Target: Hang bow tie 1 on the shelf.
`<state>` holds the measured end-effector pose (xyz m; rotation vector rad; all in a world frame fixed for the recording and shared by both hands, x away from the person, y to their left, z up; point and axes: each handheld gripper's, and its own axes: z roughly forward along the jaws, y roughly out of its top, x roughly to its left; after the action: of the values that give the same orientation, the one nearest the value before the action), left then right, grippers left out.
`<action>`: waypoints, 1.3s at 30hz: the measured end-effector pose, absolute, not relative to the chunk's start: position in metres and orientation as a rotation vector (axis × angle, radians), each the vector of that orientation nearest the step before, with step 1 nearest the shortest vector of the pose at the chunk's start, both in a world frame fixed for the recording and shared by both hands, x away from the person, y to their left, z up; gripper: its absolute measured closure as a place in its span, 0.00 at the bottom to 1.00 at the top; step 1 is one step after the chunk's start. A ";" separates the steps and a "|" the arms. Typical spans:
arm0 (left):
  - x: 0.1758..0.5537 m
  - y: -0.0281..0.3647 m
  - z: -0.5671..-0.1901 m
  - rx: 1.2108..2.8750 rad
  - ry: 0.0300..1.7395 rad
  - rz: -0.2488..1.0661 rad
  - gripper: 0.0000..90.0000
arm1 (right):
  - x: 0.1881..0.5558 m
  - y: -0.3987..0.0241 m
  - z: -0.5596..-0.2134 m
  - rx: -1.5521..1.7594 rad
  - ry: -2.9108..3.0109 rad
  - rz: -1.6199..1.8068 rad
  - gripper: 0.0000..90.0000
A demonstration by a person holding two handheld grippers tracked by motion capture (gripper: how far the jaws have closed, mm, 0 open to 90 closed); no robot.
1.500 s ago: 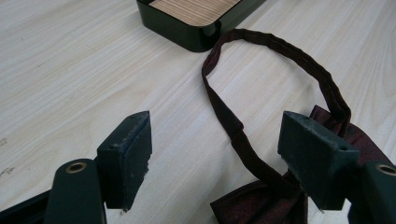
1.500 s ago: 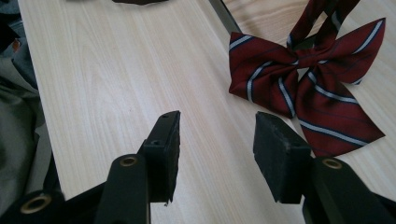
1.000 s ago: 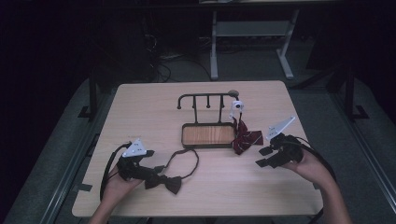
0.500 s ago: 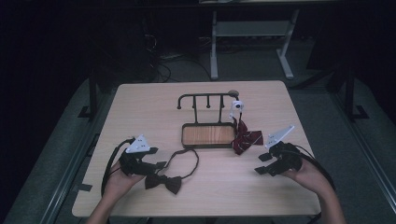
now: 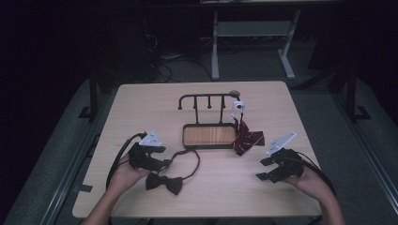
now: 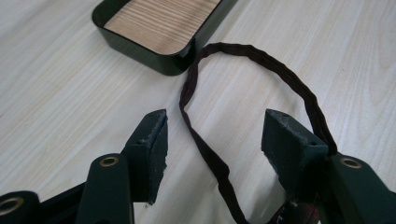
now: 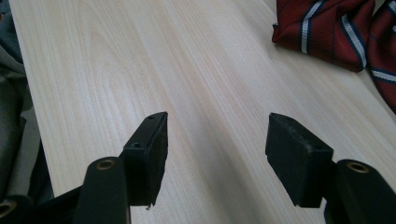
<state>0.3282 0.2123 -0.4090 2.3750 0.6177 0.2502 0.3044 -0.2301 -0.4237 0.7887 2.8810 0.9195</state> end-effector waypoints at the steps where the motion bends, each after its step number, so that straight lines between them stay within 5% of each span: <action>1: 0.328 0.212 -0.409 2.375 0.618 0.250 0.46 | 0.304 -0.230 -0.424 0.789 2.881 0.919 0.43; 25: 0.357 0.186 -0.420 2.518 0.613 0.180 0.52 | 0.300 -0.231 -0.431 0.797 2.886 0.926 0.42; 39: 0.370 0.181 -0.435 2.589 0.675 0.147 0.68 | 0.300 -0.233 -0.431 0.791 2.878 0.925 0.43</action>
<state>0.3699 0.1812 -0.4354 2.5888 0.6748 0.1469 0.2996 -0.2327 -0.4314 0.7913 2.8784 0.9250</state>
